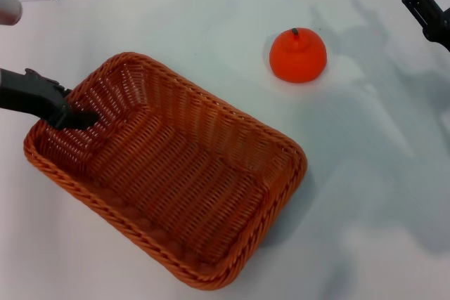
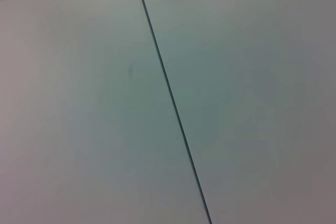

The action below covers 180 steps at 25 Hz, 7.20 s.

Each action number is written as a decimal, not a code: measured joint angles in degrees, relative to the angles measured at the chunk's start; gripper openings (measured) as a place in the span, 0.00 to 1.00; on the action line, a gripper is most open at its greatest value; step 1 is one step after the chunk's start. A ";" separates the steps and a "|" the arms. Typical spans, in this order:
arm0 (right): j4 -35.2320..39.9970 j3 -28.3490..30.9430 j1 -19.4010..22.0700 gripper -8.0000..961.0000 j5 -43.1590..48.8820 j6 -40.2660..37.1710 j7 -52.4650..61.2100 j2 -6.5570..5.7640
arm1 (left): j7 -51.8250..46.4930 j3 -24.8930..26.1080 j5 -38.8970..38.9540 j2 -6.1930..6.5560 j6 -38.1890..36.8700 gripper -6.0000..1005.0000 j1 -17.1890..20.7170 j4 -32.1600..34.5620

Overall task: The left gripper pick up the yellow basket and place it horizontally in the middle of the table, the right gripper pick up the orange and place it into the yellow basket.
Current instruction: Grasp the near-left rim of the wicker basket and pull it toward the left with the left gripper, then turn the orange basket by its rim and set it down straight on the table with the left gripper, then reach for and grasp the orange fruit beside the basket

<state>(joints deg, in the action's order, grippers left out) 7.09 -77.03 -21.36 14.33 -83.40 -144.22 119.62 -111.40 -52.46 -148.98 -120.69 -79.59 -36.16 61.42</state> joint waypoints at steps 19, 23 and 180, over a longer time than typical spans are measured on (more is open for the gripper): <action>0.04 0.48 -0.53 0.95 -0.39 1.23 0.00 -0.05 | -2.67 -0.27 -0.78 0.51 -3.80 0.22 -0.71 2.48; 0.10 0.56 -0.71 0.94 -0.44 1.43 0.00 -0.12 | -7.36 -0.19 -0.83 2.47 -6.88 0.21 -3.21 -0.55; 0.22 -0.34 -2.89 0.88 0.82 14.76 -0.45 -0.12 | 23.96 20.55 73.39 -3.41 18.84 0.92 14.45 -7.52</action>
<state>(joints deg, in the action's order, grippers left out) 7.31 -77.37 -24.25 15.15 -68.64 -144.67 119.50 -87.44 -31.91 -75.59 -124.10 -60.76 -21.71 53.89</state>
